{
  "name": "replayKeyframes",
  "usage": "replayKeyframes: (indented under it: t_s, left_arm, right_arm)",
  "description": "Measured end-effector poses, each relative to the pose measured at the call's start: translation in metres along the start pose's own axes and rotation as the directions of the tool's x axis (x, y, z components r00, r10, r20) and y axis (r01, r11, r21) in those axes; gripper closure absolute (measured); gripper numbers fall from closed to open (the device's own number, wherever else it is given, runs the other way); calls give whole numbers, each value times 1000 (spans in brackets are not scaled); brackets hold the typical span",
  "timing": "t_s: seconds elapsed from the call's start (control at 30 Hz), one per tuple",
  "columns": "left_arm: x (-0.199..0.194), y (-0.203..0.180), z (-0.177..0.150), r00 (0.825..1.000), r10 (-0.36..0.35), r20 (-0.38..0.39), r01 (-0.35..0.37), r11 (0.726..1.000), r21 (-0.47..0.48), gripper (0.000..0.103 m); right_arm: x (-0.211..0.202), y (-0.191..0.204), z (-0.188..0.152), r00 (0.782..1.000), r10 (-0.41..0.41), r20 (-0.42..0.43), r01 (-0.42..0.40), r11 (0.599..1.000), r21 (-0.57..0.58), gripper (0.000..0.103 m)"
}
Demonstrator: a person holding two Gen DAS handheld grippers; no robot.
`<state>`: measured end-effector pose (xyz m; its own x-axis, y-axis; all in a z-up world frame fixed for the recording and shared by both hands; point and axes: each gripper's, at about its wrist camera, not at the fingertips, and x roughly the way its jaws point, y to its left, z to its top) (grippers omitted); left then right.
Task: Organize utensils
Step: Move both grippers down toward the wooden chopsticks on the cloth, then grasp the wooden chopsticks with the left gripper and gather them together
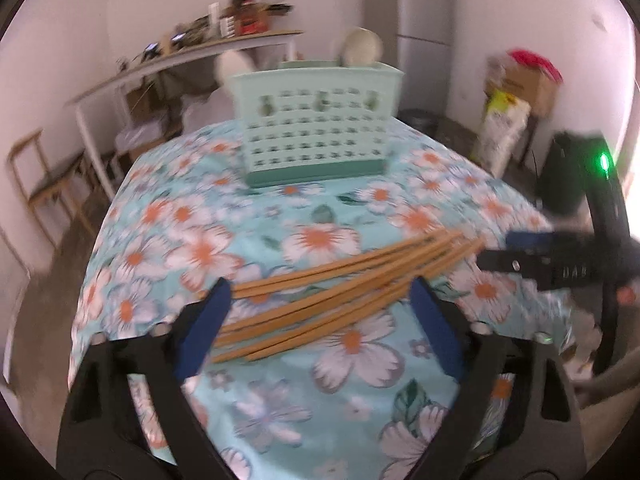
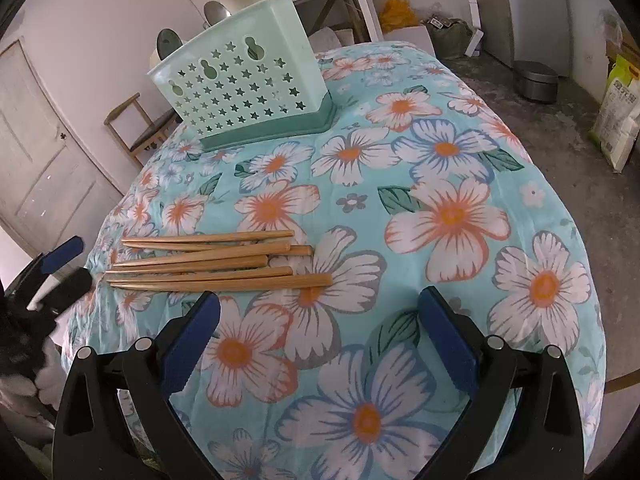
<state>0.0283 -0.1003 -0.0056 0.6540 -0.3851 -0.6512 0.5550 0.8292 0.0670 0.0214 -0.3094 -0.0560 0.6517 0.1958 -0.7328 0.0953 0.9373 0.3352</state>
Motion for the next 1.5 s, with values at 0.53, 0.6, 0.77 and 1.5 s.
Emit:
replayKeyframes:
  t_s: [0.53, 0.6, 0.77, 1.5]
  left_arm:
    - [41, -74, -16, 994, 95, -54, -59, 884, 465, 77]
    - [44, -76, -16, 994, 88, -60, -50, 880, 471, 82]
    - [43, -76, -14, 996, 68, -62, -30, 875, 483, 92]
    - [53, -79, -13, 992, 108, -69, -51, 823, 565, 83]
  right_arm:
    - [-5, -33, 10, 979, 205, -13, -200, 967, 161, 6]
    - [-5, -36, 11, 975, 223, -6, -218, 959, 182, 6]
    - [-5, -37, 10, 974, 227, -1, -223, 957, 186, 6]
    - [-4, -38, 12, 973, 232, 2, -228, 954, 194, 6]
